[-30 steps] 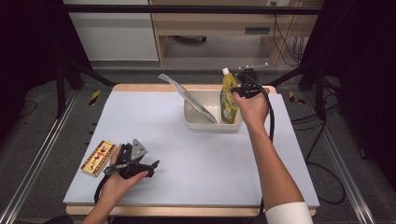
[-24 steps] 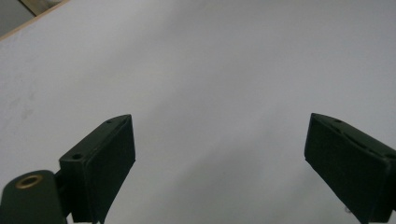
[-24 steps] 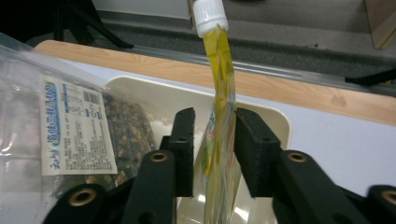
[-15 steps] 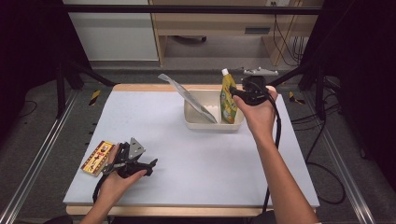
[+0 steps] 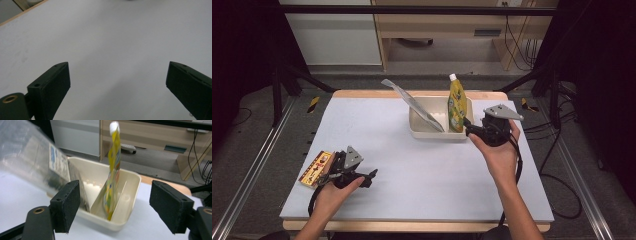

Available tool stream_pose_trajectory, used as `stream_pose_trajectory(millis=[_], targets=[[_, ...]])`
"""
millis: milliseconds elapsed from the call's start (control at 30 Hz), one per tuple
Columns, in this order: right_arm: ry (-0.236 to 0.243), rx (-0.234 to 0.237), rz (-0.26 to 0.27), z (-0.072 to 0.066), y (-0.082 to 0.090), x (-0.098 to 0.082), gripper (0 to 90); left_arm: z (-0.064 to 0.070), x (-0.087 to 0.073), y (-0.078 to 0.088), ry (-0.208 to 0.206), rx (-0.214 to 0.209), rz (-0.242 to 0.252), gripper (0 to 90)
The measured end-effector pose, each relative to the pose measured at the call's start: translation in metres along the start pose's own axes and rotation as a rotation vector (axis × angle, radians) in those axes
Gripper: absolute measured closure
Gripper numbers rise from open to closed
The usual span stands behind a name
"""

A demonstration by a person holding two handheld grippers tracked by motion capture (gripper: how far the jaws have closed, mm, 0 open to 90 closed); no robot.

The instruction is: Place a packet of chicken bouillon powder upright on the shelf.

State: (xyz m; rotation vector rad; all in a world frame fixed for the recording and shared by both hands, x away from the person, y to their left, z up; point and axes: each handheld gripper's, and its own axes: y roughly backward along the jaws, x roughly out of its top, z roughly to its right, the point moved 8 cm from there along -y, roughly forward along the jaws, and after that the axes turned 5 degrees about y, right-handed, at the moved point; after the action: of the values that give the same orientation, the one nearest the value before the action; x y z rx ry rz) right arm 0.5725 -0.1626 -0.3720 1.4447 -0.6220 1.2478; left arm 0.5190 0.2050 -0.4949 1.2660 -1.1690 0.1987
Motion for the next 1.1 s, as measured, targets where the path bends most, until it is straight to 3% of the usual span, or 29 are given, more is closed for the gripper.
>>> stream_pose_trajectory(millis=[433, 533, 700, 833, 967, 1100], targets=[[-0.005, 0.037, -0.090, -0.018, -0.007, -0.061, 18.1, -0.014, 0.000, 0.007, 0.019, 0.029, 0.009, 5.1], [0.013, 0.049, -0.141, -0.020, -0.009, -0.074, 15.4, -0.016, 0.000, 0.009, 0.021, 0.036, 0.009, 5.1], [0.057, 0.053, -0.180, -0.025, -0.008, -0.095, 14.0, -0.023, 0.002, 0.015, 0.026, 0.058, 0.015, 5.2], [0.087, 0.061, -0.229, -0.025, -0.011, -0.113, 15.1, -0.032, 0.003, 0.021, -0.001, 0.096, 0.009, 5.2], [0.071, 0.080, -0.270, -0.024, -0.012, -0.123, 18.0, -0.038, 0.003, 0.025, -0.001, 0.118, -0.006, 5.3], [0.082, 0.085, -0.263, -0.024, -0.010, -0.123, 21.4, -0.045, 0.003, 0.027, 0.001, 0.124, -0.043, 5.5]])
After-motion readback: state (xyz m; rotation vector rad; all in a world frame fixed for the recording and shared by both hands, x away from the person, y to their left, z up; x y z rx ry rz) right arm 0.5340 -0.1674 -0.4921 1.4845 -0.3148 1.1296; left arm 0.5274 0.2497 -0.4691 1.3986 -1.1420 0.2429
